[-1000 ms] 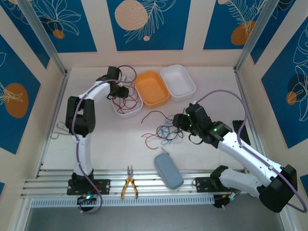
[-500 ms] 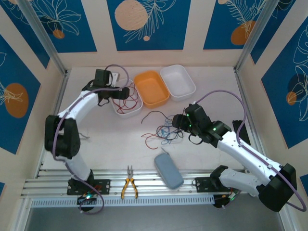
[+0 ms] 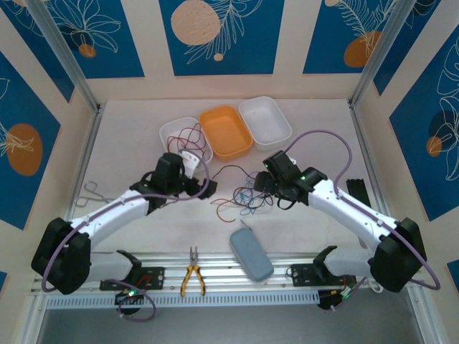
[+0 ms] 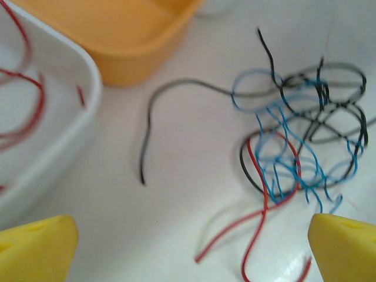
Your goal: Untangle the cables
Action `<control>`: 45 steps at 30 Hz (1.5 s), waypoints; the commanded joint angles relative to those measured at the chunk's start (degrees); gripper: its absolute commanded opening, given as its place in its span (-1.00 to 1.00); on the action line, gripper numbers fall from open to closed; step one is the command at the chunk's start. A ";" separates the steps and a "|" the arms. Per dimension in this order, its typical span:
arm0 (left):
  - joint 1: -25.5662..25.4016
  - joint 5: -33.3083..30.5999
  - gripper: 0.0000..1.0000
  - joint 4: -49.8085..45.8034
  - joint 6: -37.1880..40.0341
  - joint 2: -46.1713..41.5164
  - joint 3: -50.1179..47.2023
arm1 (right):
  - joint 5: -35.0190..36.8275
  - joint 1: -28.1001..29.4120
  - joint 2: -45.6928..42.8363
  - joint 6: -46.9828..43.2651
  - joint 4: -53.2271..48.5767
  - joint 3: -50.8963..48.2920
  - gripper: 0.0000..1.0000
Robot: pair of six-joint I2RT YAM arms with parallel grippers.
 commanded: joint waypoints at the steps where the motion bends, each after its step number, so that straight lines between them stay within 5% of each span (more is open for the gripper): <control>1: -3.28 -3.76 0.97 1.40 -3.99 -0.95 -3.56 | -0.59 -0.25 2.30 0.20 -1.18 2.16 0.99; 8: -10.21 -8.56 0.66 3.44 -9.55 -0.45 -8.04 | -0.66 -0.50 8.62 -0.81 -0.73 4.43 0.98; 12: -11.73 -7.58 0.57 6.66 -8.69 5.25 -7.42 | -0.70 -0.87 12.82 -1.83 -0.82 6.37 0.98; 19: -13.26 -8.49 0.12 8.06 -6.61 14.77 -3.27 | -1.41 -1.63 17.13 -2.36 -0.47 7.37 0.98; 28: -13.71 -7.57 0.01 9.62 -6.07 20.98 -0.65 | -3.20 -1.99 21.19 -2.71 0.92 7.81 0.98; 45: -14.32 -7.48 -1.00 9.76 -7.83 22.18 -0.04 | -6.58 -3.72 26.25 -1.01 4.28 5.54 0.98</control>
